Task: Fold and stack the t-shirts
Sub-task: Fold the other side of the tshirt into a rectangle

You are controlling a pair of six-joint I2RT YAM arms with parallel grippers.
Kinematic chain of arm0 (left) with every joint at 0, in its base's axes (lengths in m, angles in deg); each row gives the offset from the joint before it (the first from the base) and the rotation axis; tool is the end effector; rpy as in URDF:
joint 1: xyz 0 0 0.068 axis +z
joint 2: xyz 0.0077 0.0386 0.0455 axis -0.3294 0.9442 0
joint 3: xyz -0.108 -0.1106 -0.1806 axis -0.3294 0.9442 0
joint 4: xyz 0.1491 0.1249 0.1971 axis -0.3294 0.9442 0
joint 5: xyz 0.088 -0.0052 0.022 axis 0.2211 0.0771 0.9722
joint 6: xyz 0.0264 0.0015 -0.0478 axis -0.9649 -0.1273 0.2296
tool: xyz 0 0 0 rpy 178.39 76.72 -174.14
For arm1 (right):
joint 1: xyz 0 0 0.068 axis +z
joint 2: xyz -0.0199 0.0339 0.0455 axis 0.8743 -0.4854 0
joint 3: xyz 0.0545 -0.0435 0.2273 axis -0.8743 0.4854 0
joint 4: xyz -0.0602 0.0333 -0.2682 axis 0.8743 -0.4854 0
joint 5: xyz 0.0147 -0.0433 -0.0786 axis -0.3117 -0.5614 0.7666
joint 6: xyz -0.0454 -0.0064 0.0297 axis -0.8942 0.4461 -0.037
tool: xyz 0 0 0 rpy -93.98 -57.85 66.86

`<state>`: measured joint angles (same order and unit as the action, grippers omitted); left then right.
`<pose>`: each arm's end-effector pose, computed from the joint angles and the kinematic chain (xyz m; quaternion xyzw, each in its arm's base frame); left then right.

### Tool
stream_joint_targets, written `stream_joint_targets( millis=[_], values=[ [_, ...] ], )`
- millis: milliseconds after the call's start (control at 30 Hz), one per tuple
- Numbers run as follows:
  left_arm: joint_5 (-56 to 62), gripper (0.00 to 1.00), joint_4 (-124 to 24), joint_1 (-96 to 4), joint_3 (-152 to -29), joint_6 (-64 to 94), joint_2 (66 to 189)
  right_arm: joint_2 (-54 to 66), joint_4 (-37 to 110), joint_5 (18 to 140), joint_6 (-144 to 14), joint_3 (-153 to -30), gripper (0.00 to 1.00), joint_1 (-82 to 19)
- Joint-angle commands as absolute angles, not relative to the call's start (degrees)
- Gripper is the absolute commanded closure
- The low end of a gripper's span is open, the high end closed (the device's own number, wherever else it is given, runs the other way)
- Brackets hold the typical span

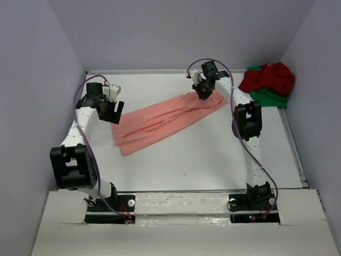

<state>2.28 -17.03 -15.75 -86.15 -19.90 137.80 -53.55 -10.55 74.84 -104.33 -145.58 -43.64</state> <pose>0.3418 0.0149 0.2378 0.1859 0.9128 0.0092 0.3634 0.4954 0.1624 0.1735 -0.4274 0.8572 0.0634 0.2801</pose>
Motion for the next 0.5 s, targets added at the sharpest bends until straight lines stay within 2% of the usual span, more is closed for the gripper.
stream_joint_targets(
  millis=[0,67,333,467],
  values=[
    [0.86,0.11,-17.05,-15.81,-85.78,-20.27,135.16,-52.23,-10.55,77.12,-104.34,-147.89,0.82,-43.29],
    [0.59,0.11,-17.05,-15.81,-85.86,-20.36,134.99,-51.17,-10.64,77.38,-104.25,-147.71,0.75,-43.29],
    [-0.29,0.11,-17.22,-15.81,-85.51,-20.27,133.67,-44.23,-11.52,78.26,-103.72,-149.55,0.66,-41.54],
    [-0.73,0.11,-17.49,-15.81,-85.07,-20.36,132.79,-41.94,-11.87,78.44,-103.55,-149.03,0.64,-39.86]
  ],
)
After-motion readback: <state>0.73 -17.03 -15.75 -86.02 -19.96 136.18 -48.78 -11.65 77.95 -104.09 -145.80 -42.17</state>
